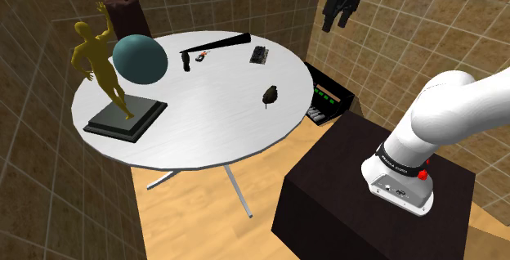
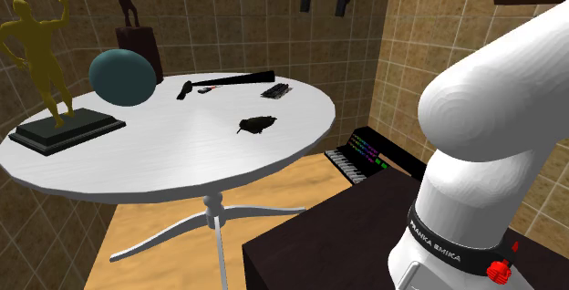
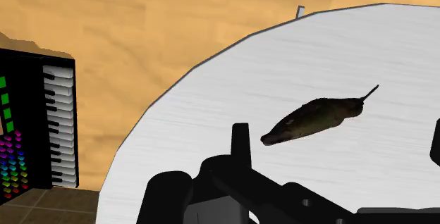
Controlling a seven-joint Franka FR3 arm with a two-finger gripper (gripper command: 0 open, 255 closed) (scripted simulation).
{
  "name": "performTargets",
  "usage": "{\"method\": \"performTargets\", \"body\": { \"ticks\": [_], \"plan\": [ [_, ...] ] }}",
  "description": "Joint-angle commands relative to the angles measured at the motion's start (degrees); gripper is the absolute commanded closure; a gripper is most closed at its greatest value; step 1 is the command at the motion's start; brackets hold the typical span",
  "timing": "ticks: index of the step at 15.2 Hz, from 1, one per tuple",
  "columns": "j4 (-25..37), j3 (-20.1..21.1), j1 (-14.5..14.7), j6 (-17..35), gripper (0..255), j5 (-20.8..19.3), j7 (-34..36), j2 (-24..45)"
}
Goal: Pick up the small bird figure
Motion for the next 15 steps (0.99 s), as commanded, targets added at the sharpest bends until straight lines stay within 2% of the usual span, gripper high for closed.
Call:
{"method": "performTargets", "body": {
  "ticks": [1,8,15],
  "plan": [
    [0.00,0.00,0.00,0.00,0,0.00,0.00,0.00],
    [-0.01,7.10,-1.78,7.10,0,3.65,17.26,12.93],
    [3.70,11.79,-3.25,13.40,0,5.81,33.56,28.71]
  ]
}}
